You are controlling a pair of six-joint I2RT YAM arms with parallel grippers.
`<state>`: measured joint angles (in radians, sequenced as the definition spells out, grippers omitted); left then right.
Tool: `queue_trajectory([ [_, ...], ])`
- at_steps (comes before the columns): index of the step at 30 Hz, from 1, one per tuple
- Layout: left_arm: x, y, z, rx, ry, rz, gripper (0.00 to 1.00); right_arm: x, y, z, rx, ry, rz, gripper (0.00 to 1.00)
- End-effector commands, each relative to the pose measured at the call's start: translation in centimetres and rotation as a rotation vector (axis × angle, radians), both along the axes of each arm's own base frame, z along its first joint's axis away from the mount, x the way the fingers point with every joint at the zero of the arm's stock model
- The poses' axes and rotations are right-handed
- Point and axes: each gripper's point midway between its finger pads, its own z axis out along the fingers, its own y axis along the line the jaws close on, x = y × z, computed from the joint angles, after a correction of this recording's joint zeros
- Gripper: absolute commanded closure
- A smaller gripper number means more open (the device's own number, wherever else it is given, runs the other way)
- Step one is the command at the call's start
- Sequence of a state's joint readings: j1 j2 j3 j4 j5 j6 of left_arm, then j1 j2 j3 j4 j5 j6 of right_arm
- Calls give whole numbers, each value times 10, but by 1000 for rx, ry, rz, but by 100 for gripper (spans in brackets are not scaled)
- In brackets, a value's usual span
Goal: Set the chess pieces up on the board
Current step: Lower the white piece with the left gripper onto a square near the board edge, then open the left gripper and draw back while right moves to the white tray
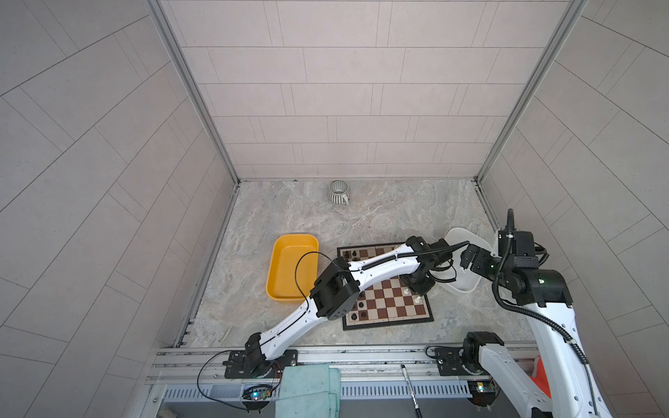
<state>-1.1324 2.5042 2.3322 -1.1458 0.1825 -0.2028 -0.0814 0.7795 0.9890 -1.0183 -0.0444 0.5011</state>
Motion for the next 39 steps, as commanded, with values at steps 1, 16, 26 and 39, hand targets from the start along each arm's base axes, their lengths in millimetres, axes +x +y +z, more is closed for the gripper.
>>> queue_trajectory([
  [1, -3, 0, -3, 13, 13, -3, 81, 0, -1, 8, -9, -14, 5, 1],
  [16, -1, -5, 13, -27, -2, 3, 71, 1, 1, 11, -6, -15, 17, 1],
  [26, 1, -8, 58, -108, -37, 6, 64, 2, 3, 17, -8, -26, 29, 1],
  [39, 53, 77, 223, -464, -96, 228, 62, 28, -13, 14, -28, -14, -50, 2],
])
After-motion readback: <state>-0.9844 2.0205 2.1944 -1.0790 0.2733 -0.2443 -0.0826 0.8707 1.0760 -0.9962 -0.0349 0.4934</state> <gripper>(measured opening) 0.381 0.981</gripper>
